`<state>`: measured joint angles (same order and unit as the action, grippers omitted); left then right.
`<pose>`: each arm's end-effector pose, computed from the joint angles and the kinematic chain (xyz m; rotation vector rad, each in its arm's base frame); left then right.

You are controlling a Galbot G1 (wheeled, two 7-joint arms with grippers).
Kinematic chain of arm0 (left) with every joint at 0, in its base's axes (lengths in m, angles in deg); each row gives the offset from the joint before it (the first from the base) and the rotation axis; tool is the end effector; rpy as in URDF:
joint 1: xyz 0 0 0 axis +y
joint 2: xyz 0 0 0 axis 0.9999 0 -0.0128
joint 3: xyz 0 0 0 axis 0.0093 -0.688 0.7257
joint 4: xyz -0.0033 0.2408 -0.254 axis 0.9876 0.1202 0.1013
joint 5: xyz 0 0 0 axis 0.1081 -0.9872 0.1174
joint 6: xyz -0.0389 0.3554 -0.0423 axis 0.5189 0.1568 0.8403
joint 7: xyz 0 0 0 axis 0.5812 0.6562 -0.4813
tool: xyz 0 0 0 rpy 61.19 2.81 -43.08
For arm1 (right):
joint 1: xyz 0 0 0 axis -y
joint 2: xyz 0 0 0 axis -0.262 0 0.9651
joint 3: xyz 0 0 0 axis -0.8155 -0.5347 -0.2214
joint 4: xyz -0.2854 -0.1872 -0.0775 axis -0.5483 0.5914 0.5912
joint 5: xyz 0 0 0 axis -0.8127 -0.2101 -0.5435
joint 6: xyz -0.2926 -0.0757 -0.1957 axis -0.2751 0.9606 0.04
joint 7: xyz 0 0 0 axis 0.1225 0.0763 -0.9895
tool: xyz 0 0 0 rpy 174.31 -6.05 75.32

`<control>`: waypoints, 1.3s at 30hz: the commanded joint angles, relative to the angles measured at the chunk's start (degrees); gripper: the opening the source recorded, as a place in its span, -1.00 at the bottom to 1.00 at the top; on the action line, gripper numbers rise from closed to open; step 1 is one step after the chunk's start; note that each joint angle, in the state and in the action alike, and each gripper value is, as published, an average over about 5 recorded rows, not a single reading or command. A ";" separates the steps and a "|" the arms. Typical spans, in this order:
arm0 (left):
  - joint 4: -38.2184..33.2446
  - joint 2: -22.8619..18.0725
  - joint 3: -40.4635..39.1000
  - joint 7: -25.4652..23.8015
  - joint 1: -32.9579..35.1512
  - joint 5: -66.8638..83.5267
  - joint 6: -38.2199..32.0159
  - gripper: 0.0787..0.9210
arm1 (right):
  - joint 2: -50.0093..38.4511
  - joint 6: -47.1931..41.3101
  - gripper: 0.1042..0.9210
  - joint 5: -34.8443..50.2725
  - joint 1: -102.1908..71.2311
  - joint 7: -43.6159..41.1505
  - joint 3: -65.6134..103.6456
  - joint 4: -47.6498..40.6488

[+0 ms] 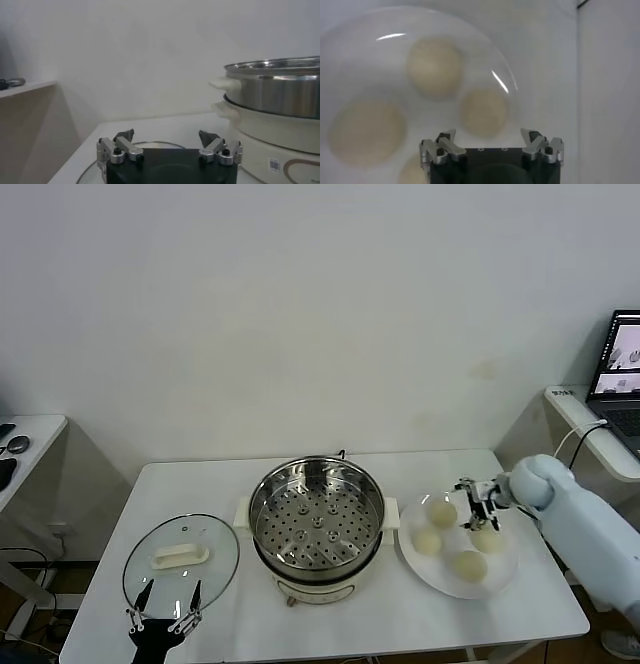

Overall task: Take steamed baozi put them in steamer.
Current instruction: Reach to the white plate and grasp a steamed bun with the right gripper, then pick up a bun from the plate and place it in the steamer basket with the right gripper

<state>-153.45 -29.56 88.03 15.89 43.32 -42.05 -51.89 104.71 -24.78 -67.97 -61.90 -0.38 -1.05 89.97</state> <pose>0.1029 0.0919 -0.3647 0.0571 -3.0059 -0.1617 0.5267 -0.1764 -0.2365 1.2133 -1.5269 1.5310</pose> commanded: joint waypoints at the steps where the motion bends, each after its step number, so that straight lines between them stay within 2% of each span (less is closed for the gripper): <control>1: -0.03 -0.03 0.21 -0.02 0.05 -0.08 -0.06 0.77 | 6.05 0.16 0.76 -0.21 9.56 -3.48 -10.47 -10.38; 8: -0.01 -0.06 0.71 0.04 0.17 -0.12 -0.40 0.77 | 7.98 -0.06 0.75 -1.69 9.08 -2.77 -10.73 -12.41; 12: -0.20 -0.11 0.74 0.04 0.13 -0.15 -0.47 0.77 | 8.47 -0.34 0.65 -2.00 8.74 -2.36 -10.63 -12.79; 25: -0.54 -0.05 0.89 0.03 0.29 -0.15 -0.59 0.77 | 7.36 -1.35 -0.09 0.55 9.05 -3.17 -11.92 -10.75; 33: -0.92 0.21 0.77 -0.08 0.39 -0.02 -0.57 0.77 | 1.33 -2.22 -0.08 10.67 15.91 -3.95 -18.60 -1.34; 39: -1.28 0.63 0.57 -0.30 0.12 0.41 -0.69 0.77 | -2.77 -1.78 -0.07 22.41 31.27 -5.39 -27.00 6.03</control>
<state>-154.79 -28.86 88.56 15.58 43.37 -41.60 -52.60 106.24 -26.43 -57.16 -43.70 -5.15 -20.01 88.30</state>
